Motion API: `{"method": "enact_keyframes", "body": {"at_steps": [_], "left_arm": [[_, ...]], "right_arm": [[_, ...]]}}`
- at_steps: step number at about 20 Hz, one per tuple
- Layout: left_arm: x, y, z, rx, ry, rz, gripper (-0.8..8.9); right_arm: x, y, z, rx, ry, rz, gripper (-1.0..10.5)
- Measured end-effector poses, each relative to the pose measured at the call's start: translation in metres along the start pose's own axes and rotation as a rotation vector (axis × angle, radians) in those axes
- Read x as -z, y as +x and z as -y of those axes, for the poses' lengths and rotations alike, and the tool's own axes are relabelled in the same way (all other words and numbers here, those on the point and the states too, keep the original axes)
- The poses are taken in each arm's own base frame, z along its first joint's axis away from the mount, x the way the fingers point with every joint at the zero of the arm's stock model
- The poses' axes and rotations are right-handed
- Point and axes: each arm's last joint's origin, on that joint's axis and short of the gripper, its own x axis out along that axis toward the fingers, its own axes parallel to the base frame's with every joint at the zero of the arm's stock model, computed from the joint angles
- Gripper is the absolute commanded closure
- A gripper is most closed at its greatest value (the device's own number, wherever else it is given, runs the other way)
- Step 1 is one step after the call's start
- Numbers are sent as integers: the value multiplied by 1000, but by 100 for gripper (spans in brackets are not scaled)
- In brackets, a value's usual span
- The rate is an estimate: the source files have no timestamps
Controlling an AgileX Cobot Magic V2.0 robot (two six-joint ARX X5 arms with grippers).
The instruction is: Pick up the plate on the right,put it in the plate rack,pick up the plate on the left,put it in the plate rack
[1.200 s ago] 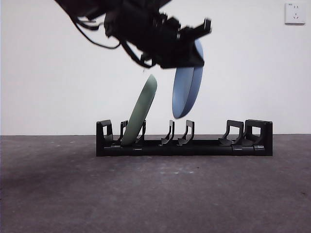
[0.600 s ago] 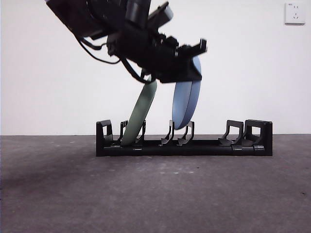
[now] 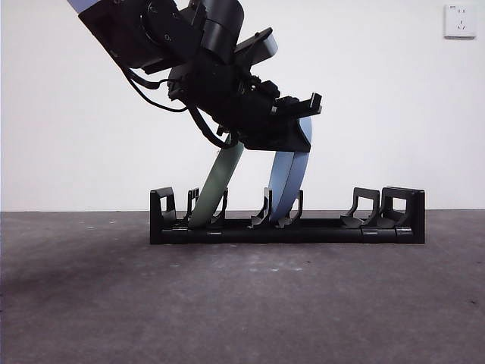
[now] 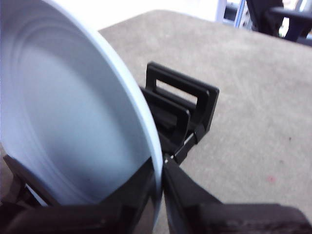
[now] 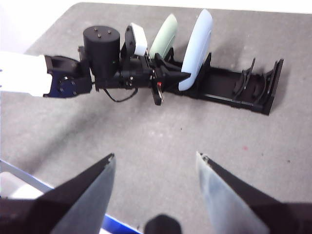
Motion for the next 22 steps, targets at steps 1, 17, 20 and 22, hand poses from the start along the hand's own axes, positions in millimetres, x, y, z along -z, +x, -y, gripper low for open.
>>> {"method": "enact_keyframes", "body": {"at_steps": [1, 17, 20, 22], "left_arm": [[0, 0, 0, 0, 3, -2, 822], [4, 1, 4, -37, 11, -79, 803], [4, 1, 7, -40, 13, -79, 605], [4, 1, 7, -40, 12, -86, 561]], "right_arm": [[1, 2, 0, 0, 1, -8, 664], [3, 7, 0, -30, 2, -32, 664], [3, 7, 0, -30, -1, -32, 664], [3, 7, 0, -30, -1, -32, 664]]}}
